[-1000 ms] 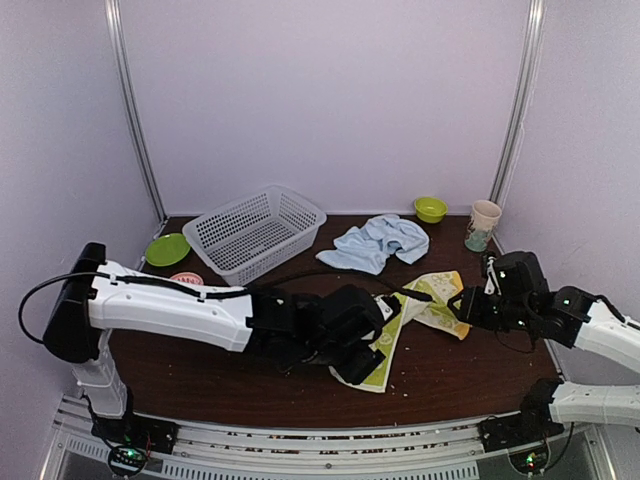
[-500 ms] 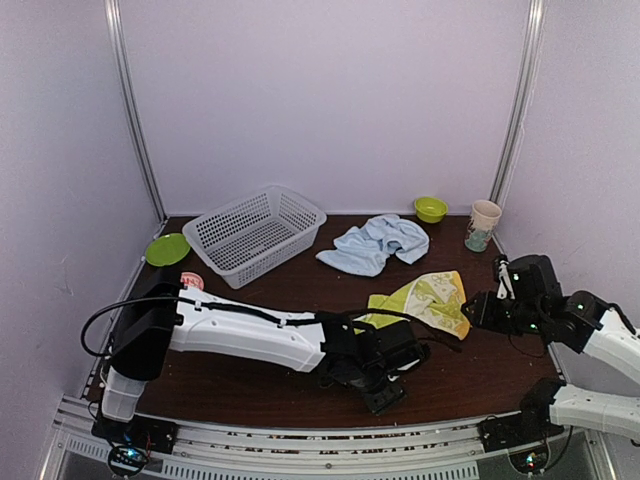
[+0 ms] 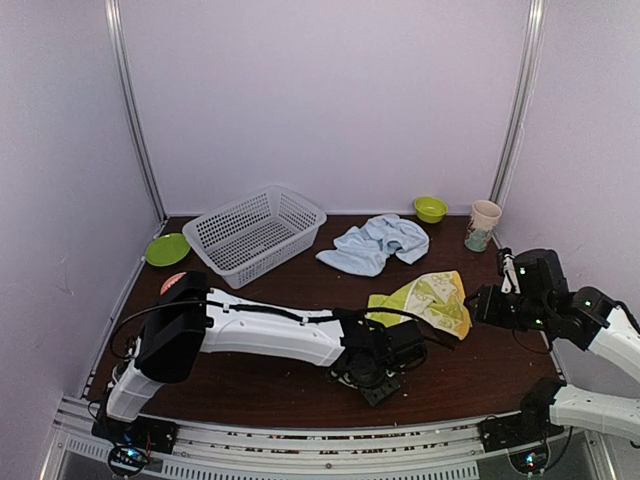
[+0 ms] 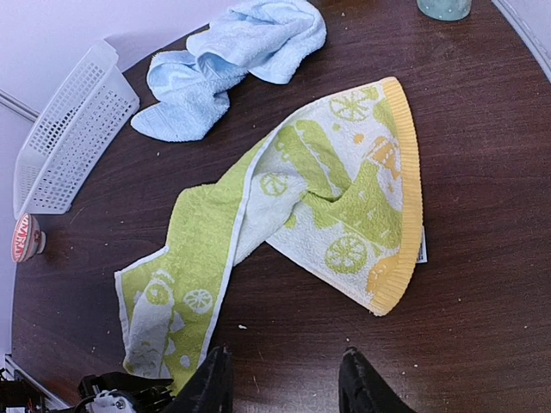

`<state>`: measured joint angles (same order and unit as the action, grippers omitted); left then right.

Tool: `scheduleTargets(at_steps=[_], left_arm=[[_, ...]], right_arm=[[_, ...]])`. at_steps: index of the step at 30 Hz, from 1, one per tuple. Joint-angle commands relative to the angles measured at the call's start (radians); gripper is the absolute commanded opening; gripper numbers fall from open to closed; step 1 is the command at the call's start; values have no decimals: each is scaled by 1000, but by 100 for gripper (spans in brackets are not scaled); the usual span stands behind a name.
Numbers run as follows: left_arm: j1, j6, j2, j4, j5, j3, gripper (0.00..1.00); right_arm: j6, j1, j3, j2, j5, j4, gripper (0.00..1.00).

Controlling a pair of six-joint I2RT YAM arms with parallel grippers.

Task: Roll the towels
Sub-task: Pick up the towel from the center of the board.

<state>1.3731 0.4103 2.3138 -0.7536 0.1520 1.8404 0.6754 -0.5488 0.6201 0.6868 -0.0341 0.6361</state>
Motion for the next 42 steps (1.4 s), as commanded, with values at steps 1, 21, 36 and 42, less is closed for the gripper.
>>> scheduleTargets(at_steps=[1,21,36,42], left_arm=[[-3,10,23,-36,4,32,53],[-60,82,-278,47,161,-266,0],[-151,110,-659,183,182,-610,0],[-174,86,-667,169,201,-597,0]], right_arm=[[-16,9,31,-7,-15,13,42],[-29,31,5,22,-41,-29,42],[31,227,-5,473,25,-422,45],[13,293,114,729,34,-474,45]])
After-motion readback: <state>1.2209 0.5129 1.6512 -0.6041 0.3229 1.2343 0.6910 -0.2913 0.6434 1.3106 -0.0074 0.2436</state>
